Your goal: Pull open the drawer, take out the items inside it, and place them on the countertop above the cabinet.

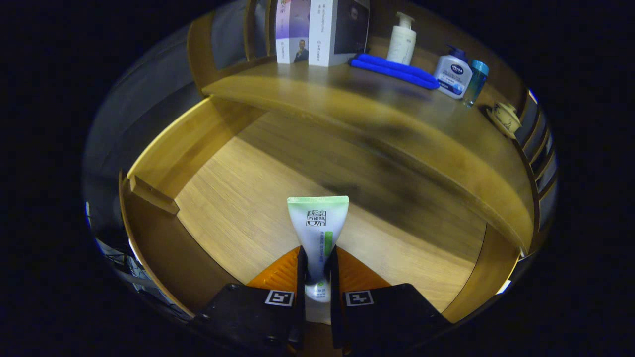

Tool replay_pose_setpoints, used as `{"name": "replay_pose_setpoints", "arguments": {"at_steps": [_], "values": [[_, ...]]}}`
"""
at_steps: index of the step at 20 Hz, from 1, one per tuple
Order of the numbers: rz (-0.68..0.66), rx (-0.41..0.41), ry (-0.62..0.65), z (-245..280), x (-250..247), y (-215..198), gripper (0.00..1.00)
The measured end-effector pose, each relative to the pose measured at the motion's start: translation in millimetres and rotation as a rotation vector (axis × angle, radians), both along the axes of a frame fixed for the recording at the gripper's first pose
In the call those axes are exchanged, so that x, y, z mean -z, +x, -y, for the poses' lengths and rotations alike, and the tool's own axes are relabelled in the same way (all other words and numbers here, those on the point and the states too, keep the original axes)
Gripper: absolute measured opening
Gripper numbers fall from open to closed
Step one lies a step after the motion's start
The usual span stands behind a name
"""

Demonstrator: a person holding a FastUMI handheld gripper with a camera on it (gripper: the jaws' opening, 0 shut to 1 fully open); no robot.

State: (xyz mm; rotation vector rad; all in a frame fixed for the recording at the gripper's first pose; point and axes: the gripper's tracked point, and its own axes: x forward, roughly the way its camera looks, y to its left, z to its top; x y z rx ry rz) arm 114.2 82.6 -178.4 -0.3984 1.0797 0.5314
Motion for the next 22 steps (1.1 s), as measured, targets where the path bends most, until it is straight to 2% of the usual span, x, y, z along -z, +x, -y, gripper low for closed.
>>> {"name": "replay_pose_setpoints", "arguments": {"at_steps": [10,14,18,22], "values": [[0.085,-0.07,0.103,-19.8,-58.9,-10.2,0.23],[0.155,-0.083,0.152,-32.7,-96.1,1.9,0.23],[0.229,-0.03,0.187,-36.8,-128.7,33.5,0.23],[0.282,0.079,0.217,-34.0,-144.7,78.5,0.23]]}}
